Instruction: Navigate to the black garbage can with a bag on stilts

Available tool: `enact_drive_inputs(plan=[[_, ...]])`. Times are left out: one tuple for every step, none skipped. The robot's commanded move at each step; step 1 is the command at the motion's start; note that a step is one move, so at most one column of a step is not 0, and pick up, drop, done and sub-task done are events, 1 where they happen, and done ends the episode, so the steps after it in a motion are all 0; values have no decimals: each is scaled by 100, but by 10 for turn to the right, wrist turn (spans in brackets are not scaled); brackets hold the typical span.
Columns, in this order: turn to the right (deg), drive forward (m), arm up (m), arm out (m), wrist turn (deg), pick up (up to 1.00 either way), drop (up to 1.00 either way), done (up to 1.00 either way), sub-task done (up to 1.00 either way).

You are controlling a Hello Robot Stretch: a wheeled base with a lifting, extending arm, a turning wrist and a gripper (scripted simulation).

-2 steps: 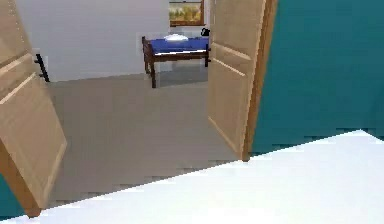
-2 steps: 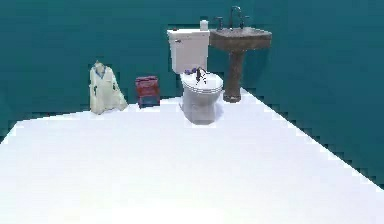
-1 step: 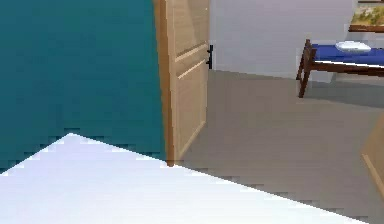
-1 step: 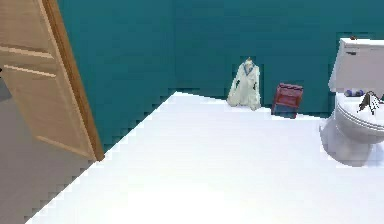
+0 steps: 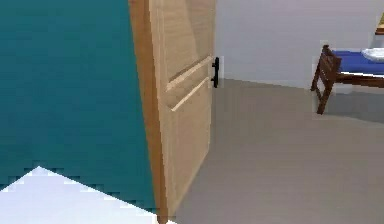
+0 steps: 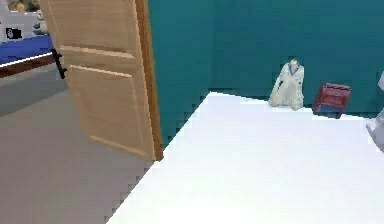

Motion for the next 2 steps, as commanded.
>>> enact_drive_inputs(plan=[[-450, 0, 0, 0, 0, 0, 0, 0, 0], [-330, 0, 0, 0, 0, 0, 0, 0, 0]])
